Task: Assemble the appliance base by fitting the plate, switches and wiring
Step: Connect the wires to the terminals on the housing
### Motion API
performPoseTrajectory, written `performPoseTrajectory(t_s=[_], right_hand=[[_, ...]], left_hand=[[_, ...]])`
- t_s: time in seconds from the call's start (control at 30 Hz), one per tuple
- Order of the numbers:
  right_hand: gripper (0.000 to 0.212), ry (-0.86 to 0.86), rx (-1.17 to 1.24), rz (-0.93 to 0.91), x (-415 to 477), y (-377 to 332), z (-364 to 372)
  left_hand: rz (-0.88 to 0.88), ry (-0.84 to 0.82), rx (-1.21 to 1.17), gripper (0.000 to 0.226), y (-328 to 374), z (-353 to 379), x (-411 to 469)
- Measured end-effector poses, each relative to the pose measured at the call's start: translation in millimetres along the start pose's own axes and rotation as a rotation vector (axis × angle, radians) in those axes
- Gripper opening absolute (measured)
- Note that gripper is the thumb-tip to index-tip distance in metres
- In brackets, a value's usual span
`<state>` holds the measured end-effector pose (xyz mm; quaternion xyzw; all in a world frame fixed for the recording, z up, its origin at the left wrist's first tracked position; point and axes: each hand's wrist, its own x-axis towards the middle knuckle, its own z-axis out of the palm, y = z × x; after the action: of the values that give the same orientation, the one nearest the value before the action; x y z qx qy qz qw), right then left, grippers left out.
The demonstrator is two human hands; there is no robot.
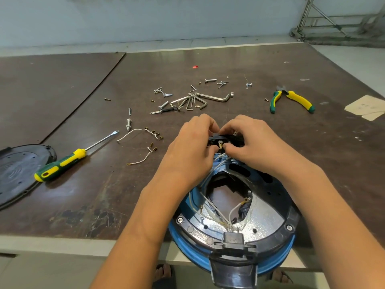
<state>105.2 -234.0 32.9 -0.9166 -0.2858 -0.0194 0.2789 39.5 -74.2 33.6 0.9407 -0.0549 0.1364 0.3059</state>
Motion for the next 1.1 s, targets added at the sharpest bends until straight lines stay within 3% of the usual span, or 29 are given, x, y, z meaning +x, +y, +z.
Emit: performPoseTrajectory(t_s=[0.27,0.4,0.47,0.6,0.8,0.97,1.1], right_hand=[[0.032,-0.02,0.027,-0.045,-1,5,-4],[0.05,-0.125,0.036,-0.087,-4,10,-11],[0.054,-0.116,0.138,-0.058,-6,16,-16],[0.033,0.045,0.271,0.094,-7,41,-22],[0.03,0.12,0.115,0.285,-11,84,-24],[0.038,0.083,-0.022,0.192,-6,82,-7],[0.047,-0.072,-0.105,0.146,6,72,4]], left_hand=[[-0.025,-0.041,0.034,0.038,-2,-4,-2],[-0.058,-0.042,0.047,0.036,-6,-5,-2],[-0.093,-0.117,0.076,0.056,-9,-6,-3],[-0.084,-0.267,0.294,0.09,-12,-5,-5],[-0.179,-0.226,0.3,0.072,-36,-21,-6],[-0.251,-0.201,0.308,0.069,-55,-40,-9],[-0.237,-0.183,0.308,0.073,-55,-38,-6]])
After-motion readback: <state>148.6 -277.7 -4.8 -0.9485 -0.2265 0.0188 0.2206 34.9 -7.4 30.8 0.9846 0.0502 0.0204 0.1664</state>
